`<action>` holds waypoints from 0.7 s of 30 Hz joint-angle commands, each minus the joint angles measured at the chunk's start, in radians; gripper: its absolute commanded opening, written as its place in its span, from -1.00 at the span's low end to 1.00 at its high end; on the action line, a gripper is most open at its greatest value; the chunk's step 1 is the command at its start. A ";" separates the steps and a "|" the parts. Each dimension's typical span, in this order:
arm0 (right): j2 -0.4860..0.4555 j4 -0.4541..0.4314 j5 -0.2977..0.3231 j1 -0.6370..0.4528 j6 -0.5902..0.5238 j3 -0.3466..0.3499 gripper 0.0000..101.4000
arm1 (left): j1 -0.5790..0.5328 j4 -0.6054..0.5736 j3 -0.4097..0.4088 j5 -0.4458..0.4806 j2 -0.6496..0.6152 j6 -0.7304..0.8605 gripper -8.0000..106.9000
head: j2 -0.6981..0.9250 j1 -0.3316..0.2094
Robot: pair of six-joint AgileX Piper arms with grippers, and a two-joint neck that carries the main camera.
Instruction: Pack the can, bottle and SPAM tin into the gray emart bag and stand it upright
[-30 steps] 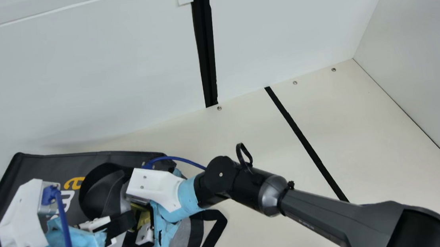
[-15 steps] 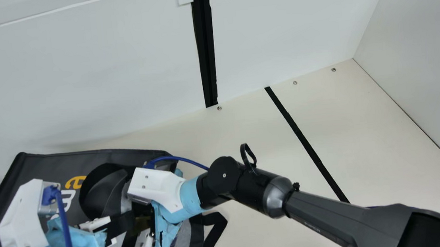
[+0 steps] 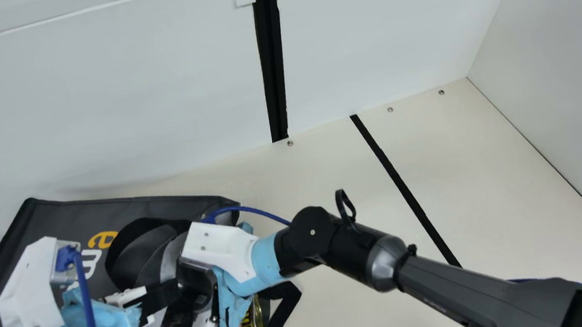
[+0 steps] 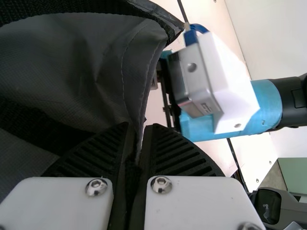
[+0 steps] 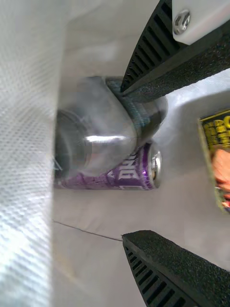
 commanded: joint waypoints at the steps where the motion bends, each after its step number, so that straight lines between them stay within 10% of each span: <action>1: -0.017 -0.001 0.005 -0.009 -0.004 0.014 0.87 | 0.000 0.000 0.000 0.000 0.000 0.000 -1.00 | -0.002 -0.021; 21: -0.225 -0.025 0.113 -0.146 -0.047 0.172 0.87 | 0.000 0.000 0.000 0.000 0.000 0.000 -1.00 | -0.002 -0.021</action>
